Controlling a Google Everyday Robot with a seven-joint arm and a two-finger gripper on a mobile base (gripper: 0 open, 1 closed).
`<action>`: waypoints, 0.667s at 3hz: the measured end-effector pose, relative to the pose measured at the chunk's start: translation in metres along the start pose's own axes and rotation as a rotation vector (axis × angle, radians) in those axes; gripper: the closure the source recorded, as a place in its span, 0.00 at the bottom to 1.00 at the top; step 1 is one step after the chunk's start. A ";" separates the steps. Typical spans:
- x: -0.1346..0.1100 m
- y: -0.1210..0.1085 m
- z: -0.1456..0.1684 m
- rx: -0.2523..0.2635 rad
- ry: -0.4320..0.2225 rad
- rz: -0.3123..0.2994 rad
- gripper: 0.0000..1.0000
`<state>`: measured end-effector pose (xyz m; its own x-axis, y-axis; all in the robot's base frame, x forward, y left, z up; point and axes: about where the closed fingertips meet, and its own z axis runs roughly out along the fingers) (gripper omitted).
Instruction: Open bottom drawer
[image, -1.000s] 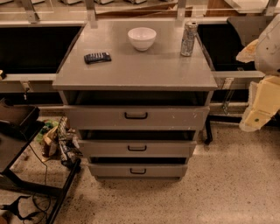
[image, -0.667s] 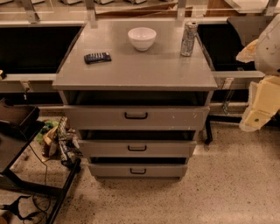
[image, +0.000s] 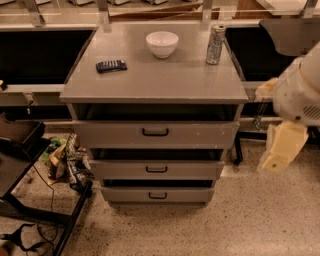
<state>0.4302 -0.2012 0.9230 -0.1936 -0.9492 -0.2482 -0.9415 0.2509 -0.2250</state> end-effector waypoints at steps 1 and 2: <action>0.013 0.030 0.052 -0.008 -0.036 0.050 0.00; 0.035 0.062 0.108 -0.004 -0.032 0.133 0.00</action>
Offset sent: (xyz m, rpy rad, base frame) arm -0.0802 -0.0033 -0.2520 0.0762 0.1209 -0.2287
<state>0.3950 -0.1985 0.7990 -0.3079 -0.9011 -0.3052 -0.9093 0.3731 -0.1843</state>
